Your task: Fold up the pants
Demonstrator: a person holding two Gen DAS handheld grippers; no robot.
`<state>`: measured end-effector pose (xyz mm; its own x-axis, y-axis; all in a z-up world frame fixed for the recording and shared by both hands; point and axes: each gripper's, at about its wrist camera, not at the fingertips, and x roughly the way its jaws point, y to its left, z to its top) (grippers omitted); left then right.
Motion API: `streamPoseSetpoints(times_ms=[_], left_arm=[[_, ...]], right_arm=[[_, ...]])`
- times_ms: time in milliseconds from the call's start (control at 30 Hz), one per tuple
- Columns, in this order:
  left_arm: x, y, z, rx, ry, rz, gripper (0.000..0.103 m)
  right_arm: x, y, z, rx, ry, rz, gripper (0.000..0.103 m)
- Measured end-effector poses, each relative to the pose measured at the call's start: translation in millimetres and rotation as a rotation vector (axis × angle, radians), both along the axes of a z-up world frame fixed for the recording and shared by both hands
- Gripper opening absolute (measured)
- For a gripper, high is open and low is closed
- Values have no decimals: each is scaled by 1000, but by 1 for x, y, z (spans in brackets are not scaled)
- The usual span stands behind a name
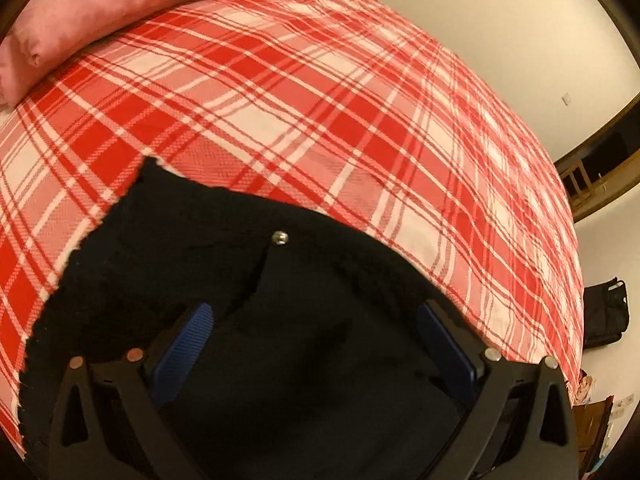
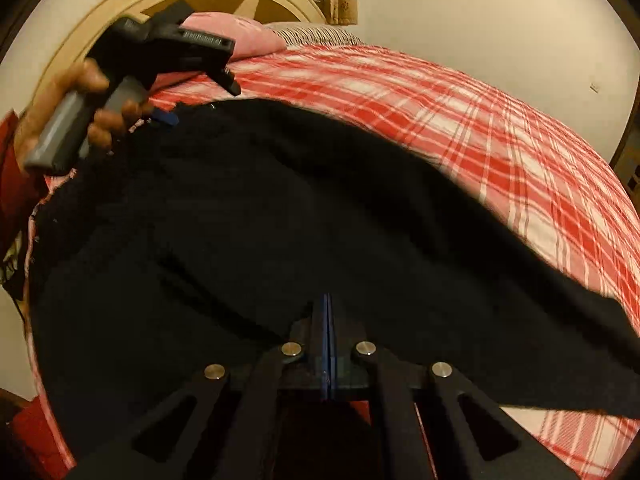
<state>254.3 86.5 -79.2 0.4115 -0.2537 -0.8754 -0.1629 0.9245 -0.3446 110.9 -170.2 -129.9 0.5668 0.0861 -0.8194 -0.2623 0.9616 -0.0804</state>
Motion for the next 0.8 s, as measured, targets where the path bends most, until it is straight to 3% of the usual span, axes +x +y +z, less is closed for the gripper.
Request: streamPoseSetpoints(times_ms=[67,200,267,300,333,400,467,567,700,733,767,800], left_arm=[[6,-6,-1,33,29,-5,103],[3,-9,3,69,-5,-19,103],[-1,-9,3,101,-14,-25,103],[-3,-7,2,105,-20,-26,103],[-7,-6,2,102,-29,-32,103],[-14,-4,3,106,-58,-49,103],[-21,-3,7,138,-91,-70,103],[-25,1,15,183,-132,-96,103],[-18,11,14,168,-129,-82,103],[-17,12,12,163,-123,-78,103],[-14,14,9,158,-111,-74,103],[-13,14,7,157,-105,-73,103]], right_arm=[[1,-8,6,74,-22,-30,0],[23,-29,31,171,-56,-88,2],[50,-41,40,244,-27,-79,10],[64,-46,41,284,-12,-67,31],[81,-52,41,309,0,-70,61],[105,-64,40,336,-14,-77,73],[132,-71,36,341,-1,-61,73],[167,-64,18,236,66,8,73],[182,-51,-19,125,173,84,72],[177,-43,-23,43,145,105,64],[172,-36,-21,6,119,137,49],[167,-30,-18,5,118,168,12]])
